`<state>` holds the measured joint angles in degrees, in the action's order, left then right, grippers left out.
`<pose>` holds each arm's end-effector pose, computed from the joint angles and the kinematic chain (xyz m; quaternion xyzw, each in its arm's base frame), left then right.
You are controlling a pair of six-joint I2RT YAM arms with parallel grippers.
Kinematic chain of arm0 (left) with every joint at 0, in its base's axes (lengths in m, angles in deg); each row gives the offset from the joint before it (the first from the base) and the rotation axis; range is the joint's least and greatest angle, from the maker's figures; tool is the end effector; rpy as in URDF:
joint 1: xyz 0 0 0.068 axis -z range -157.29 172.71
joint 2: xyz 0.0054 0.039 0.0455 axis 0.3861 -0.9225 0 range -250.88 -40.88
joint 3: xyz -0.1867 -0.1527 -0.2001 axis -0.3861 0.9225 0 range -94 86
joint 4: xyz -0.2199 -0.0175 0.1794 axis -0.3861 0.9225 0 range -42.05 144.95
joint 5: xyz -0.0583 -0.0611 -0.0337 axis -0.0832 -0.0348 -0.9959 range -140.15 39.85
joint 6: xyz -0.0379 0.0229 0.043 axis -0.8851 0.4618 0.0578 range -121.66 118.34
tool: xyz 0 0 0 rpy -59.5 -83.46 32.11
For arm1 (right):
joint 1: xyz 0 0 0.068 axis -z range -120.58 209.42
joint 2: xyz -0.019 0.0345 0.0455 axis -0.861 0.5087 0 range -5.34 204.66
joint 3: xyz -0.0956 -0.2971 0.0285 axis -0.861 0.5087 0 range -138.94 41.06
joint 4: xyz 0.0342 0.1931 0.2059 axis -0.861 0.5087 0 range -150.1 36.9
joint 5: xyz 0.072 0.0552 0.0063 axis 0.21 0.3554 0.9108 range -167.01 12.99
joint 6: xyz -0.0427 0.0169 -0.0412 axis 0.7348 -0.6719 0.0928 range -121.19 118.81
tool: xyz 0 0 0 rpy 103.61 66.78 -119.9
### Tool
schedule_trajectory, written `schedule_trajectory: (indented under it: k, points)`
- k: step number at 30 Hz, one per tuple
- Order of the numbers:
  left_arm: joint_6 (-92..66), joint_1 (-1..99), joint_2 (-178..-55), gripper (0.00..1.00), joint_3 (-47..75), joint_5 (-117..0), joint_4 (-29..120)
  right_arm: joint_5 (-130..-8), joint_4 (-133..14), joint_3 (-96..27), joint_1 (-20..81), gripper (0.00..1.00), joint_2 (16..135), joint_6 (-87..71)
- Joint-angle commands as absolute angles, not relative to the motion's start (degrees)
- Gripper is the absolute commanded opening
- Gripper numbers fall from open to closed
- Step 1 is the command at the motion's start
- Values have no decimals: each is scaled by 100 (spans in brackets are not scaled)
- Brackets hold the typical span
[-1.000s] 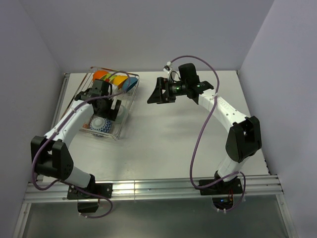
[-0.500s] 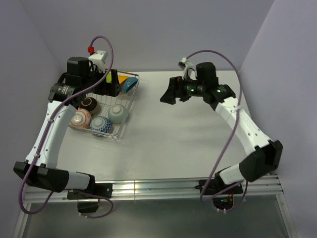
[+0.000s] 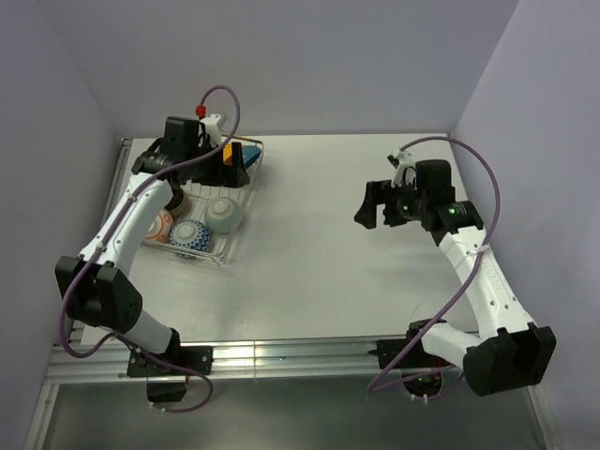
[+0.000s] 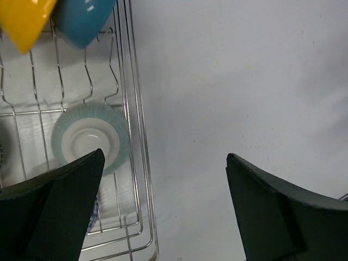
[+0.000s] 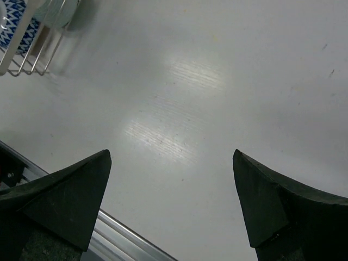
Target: Load the bowls into the dish rack
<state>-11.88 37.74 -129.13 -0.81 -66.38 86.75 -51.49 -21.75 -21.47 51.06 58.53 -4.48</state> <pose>0.3560 -0.1091 0.3957 0.0970 0.8948 -0.2160 0.3784 0.2398 0.0555 0.3675 -0.1329 0.8778 0.2410 0.3921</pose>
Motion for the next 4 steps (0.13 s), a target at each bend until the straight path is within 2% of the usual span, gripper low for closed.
schedule_trajectory:
  k: [1, 4]
  points:
    - [-1230, 3888, -12737, 100, -31, -6746, 8415, -5231, -2186, -2047, 5151, 100, 5399, -295]
    - [-1169, 3968, -12622, 99, 48, -6781, 8425, -5266, -2195, -2116, 5169, 100, 5372, -321]
